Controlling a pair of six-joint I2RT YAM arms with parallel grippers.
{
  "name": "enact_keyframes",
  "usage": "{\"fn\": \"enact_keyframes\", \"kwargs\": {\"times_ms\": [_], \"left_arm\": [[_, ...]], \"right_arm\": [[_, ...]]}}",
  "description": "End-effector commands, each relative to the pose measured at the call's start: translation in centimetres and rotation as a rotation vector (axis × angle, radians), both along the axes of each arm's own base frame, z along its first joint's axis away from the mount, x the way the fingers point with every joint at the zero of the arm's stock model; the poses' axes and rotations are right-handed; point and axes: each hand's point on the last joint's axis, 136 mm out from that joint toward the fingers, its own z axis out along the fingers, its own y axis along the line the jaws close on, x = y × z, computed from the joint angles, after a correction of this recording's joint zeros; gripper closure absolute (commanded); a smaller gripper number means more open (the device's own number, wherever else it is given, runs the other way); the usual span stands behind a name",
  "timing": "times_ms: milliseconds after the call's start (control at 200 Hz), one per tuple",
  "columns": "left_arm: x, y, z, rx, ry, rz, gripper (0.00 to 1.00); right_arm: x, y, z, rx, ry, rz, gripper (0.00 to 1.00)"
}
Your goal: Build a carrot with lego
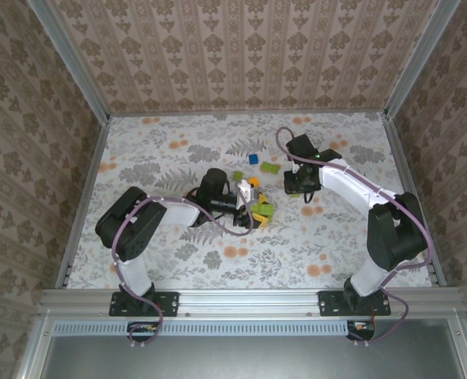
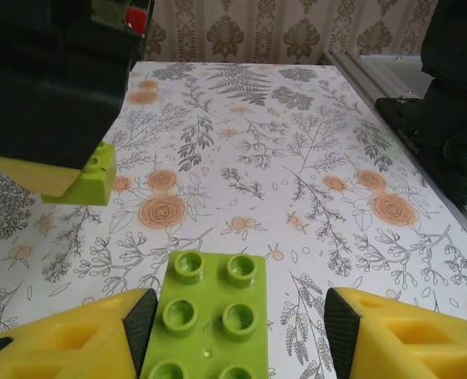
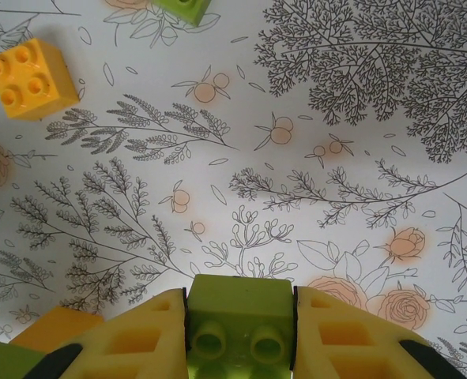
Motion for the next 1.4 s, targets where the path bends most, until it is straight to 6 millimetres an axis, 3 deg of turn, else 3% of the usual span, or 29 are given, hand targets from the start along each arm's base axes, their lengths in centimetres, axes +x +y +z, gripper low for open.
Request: {"fn": "enact_keyframes", "kwargs": {"times_ms": [0, 135, 260, 535, 670, 735, 1025, 1225, 1395], "left_arm": [[-0.2, -0.2, -0.8, 0.015, 0.005, -0.020, 0.37], [0.1, -0.3, -1.3, 0.024, 0.005, 0.001, 0.22], [0.5, -0.4, -1.6, 0.031, 0.005, 0.013, 0.22], [0.5, -0.2, -1.7, 0.029, 0.004, 0.015, 0.32], [0.5, -0.1, -1.4, 0.022, 0.006, 0.009, 0.50], [0.5, 0.0, -1.5, 0.023, 0.007, 0.008, 0.54], [0.4, 0.6, -1.7, 0.034, 0.000, 0.033, 0.60], [0.3, 1.5, -2.8, 0.098, -0.027, 0.106, 0.62], [-1.1, 2.7, -3.5, 0.152, -0.057, 0.151, 0.62]], "right_arm": [[-0.7, -0.6, 1.2, 0.000, -0.008, -0.018, 0.74], [-0.9, -0.6, 1.4, 0.004, -0.009, -0.019, 0.74], [-1.2, -0.7, 1.5, 0.005, -0.008, -0.020, 0.75], [-1.7, -0.7, 1.6, 0.011, -0.002, -0.017, 0.75], [-1.9, -0.6, 0.9, 0.016, 0.012, -0.018, 0.75], [-2.0, -0.6, 0.7, 0.016, 0.017, -0.019, 0.76], [-3.6, 0.0, 0.3, 0.007, 0.060, 0.014, 0.77], [-6.0, 2.0, 0.7, 0.021, 0.100, 0.073, 0.79], [-7.4, 3.5, 1.7, 0.025, 0.087, 0.096, 0.79]]}}
